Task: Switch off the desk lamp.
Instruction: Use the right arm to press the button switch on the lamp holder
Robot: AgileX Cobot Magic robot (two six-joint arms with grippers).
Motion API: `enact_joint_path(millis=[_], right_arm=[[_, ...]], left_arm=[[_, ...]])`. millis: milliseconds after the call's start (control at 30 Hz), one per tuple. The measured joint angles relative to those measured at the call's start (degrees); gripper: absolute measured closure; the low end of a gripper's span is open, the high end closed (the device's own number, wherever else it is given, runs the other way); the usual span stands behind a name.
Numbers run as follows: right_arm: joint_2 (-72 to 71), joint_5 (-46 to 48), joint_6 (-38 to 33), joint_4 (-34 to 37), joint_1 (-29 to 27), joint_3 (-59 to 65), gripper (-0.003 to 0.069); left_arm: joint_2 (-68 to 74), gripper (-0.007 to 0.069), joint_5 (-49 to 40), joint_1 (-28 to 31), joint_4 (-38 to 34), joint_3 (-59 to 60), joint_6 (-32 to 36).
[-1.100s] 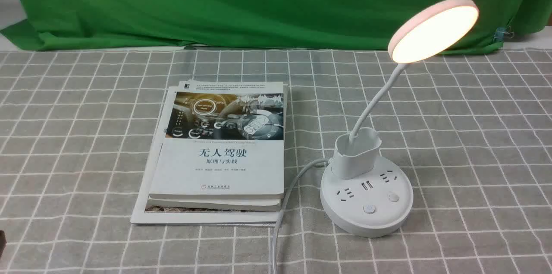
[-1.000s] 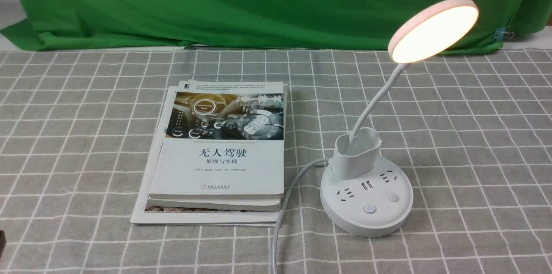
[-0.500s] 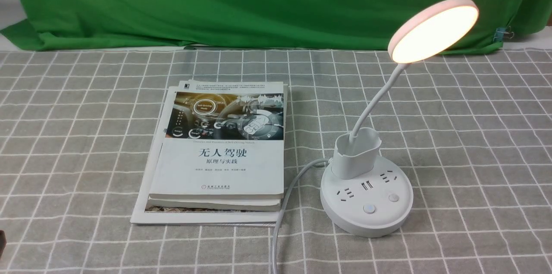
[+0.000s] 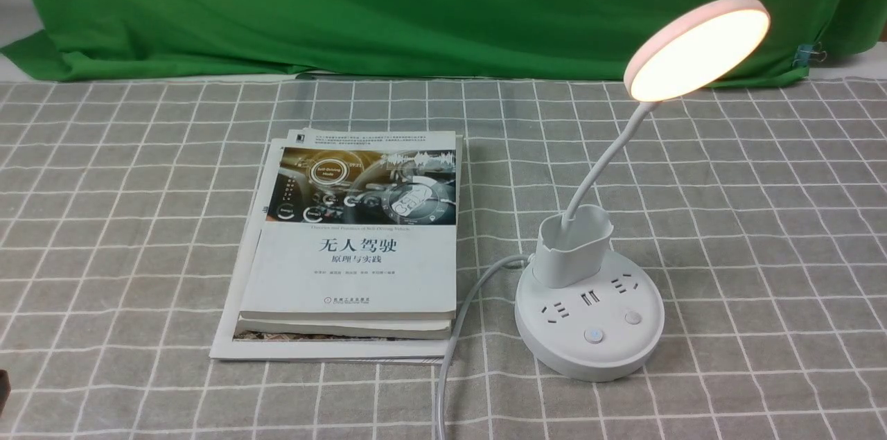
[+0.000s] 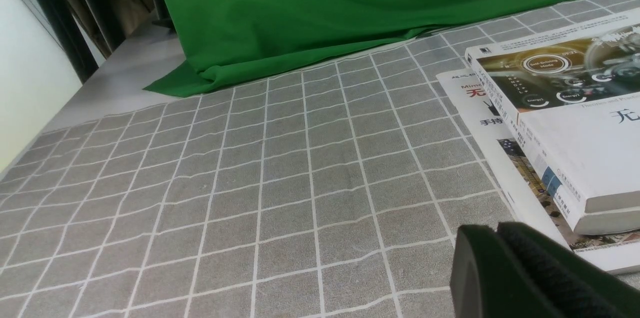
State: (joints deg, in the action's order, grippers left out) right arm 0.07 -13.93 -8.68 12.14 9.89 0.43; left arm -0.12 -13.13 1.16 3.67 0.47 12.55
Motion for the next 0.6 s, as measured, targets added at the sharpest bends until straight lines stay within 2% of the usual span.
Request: enact_joint_path(millis=[133, 300, 433, 600], right_arm=[[0.14, -0.66, 1.76, 0.06, 0.0, 0.0, 0.0607], [4.67, 3.28, 3.03, 0.18, 0.0, -4.27, 0.0607], [16.36, 9.53, 4.44, 0.25, 0.0, -12.96, 0.0607], [30.57, 13.92, 4.99, 0.25, 0.0, -17.31, 0.0607]], left_arm=[[0.0, 0.0606, 0.0, 0.0, 0.0, 0.0, 0.0], [0.0, 0.0606, 0.0, 0.0, 0.0, 0.0, 0.0], [0.0, 0.0606, 0.0, 0.0, 0.0, 0.0, 0.0], [0.0, 0.0606, 0.0, 0.0, 0.0, 0.0, 0.0]])
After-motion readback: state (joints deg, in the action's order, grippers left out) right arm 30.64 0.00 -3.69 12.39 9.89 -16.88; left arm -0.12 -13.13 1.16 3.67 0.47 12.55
